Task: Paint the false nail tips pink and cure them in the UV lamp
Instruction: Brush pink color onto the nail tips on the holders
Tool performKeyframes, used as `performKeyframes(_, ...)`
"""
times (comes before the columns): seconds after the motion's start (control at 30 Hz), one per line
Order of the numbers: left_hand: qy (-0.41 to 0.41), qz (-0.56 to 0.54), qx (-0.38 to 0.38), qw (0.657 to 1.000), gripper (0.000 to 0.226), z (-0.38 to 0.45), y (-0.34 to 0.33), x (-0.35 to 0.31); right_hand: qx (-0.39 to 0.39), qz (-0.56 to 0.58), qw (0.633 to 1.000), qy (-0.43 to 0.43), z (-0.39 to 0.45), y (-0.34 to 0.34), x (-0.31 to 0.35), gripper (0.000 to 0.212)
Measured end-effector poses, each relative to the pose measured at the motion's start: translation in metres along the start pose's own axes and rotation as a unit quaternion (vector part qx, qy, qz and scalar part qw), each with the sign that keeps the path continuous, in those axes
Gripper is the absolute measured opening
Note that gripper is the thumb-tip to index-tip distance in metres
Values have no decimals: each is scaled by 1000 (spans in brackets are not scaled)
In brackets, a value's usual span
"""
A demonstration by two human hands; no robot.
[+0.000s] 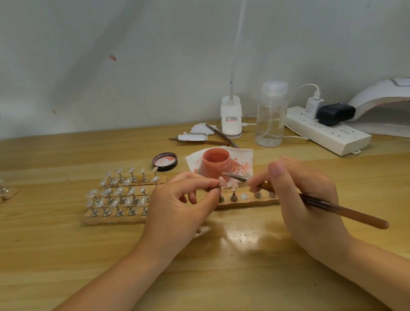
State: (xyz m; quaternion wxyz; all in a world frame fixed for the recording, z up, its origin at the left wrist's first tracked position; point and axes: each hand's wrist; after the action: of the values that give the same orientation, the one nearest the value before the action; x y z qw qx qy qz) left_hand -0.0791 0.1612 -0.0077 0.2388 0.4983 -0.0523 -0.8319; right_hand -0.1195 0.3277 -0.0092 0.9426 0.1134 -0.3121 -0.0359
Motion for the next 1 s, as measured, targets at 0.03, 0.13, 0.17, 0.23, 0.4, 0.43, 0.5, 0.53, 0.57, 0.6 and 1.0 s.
performKeyframes(0.03,-1,3,0,1000,23,0,0,0,5,-12,1000,-4,0,-1,0,35)
performKeyframes(0.13,0,6,0,1000,23,0,0,0,15,-10,1000,-10,0,-1,1,36)
performKeyframes(0.17,1,4,1,1000,23,0,0,0,12,0,1000,-11,-1,-1,1,35)
performKeyframes(0.23,5,0,3,1000,23,0,0,0,-3,25,1000,-18,-2,2,2,37)
performKeyframes(0.4,5,-4,6,1000,21,0,0,0,-13,41,999,-30,-1,3,3,38)
performKeyframes(0.43,4,-2,7,1000,21,0,0,0,-6,27,999,-29,0,2,2,37)
performKeyframes(0.5,1,4,6,1000,23,0,0,0,11,4,1000,-22,1,-1,2,34)
performKeyframes(0.53,1,3,5,1000,24,0,0,0,16,-3,1000,-17,1,-2,2,34)
performKeyframes(0.57,2,0,4,1000,23,0,0,0,19,-5,1000,-14,1,-2,2,36)
performKeyframes(0.6,4,-2,4,1000,21,0,0,-1,19,-2,1000,-13,1,-1,2,38)
performKeyframes(1.0,11,5,11,1000,22,0,1,-1,14,19,999,-23,2,-1,1,36)
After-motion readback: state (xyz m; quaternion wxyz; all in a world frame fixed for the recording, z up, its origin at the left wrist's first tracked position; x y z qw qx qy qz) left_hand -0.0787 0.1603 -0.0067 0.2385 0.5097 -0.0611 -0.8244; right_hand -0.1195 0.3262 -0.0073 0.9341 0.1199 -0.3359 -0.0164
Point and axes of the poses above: each hand's wrist, its own z-axis towards the middle knuckle, its own y-axis out of the back of the hand, x = y × z, and after that the axes turned 2 degrees about -y, right-handed
